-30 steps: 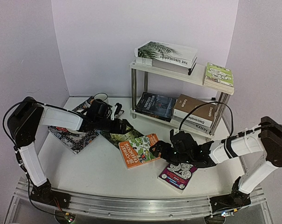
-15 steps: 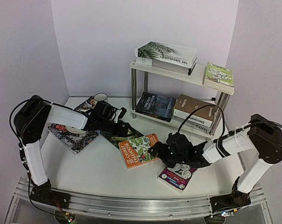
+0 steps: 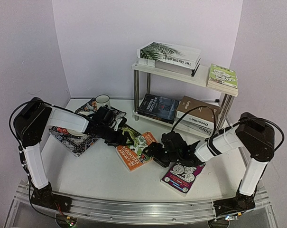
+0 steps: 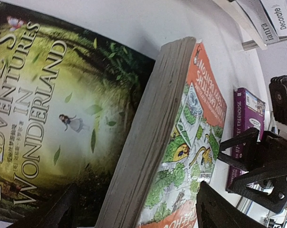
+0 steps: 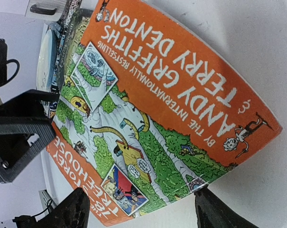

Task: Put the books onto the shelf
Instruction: Hold the book at the center of the board, then pick up the book at the center of the board.

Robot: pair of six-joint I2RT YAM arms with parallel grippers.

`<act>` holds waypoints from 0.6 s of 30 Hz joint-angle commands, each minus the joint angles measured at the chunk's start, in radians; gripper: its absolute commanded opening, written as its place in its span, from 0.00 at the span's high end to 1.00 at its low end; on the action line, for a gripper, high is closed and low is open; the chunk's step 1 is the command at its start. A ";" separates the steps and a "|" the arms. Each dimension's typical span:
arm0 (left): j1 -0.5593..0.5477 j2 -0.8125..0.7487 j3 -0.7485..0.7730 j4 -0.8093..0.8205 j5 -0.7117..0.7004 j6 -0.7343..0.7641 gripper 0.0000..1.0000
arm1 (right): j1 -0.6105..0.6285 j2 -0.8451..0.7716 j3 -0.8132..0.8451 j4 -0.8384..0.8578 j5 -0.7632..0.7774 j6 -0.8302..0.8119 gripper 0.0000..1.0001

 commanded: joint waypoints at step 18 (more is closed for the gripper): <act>0.007 -0.176 -0.064 -0.036 0.061 -0.089 0.90 | -0.012 0.034 0.107 0.022 -0.105 -0.149 0.45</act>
